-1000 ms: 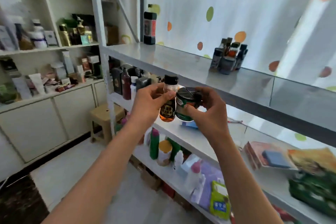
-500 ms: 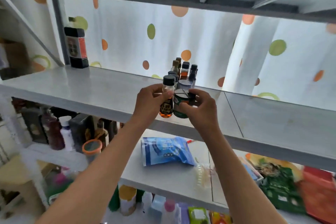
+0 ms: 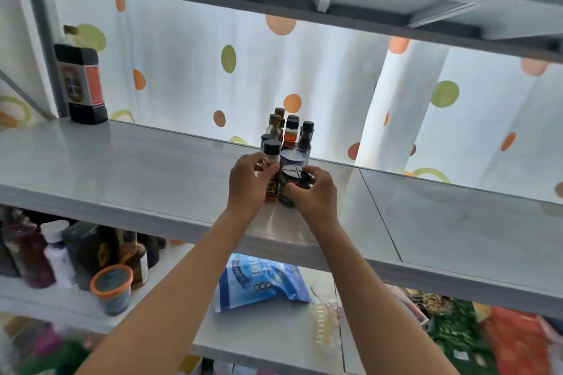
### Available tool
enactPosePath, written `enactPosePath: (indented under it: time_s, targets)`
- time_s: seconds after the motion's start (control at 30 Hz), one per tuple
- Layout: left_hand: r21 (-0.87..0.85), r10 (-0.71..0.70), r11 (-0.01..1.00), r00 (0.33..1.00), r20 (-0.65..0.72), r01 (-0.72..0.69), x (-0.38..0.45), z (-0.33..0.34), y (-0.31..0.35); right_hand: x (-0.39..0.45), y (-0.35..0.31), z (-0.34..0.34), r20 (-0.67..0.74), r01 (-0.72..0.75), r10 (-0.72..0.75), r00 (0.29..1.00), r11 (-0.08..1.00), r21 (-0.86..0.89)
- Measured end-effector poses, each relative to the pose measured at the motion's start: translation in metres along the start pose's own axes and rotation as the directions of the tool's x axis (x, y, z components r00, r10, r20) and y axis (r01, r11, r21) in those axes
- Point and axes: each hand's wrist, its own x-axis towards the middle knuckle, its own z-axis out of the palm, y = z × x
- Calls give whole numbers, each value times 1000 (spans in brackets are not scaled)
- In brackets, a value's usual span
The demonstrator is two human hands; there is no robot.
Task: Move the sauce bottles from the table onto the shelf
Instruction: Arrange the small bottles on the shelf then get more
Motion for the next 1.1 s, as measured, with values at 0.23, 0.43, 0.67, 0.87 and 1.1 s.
enactPosePath:
  time_s: [0.23,0.43,0.67,0.87,1.1]
  targets:
    - [75,44,996,999,5,-44,-3,11,-8,12,13,10,5,9,-9,1000,998,68]
    - [114,69,991,998,10,-70,1,16,-17,15,21,15,17,1,-3,1000,988,154]
    - [107,43,993,997,62,-49,3,23,-24,15,22,16,20,3,-7,1000,984,179]
    - [93,4,996,997,75,-11,3,23,-27,13,21,17,28,-14,11,1000,991,135]
    - [80,-7,997,996,92,0,3,25,-31,9,23,15,56,-77,73,996,994,71]
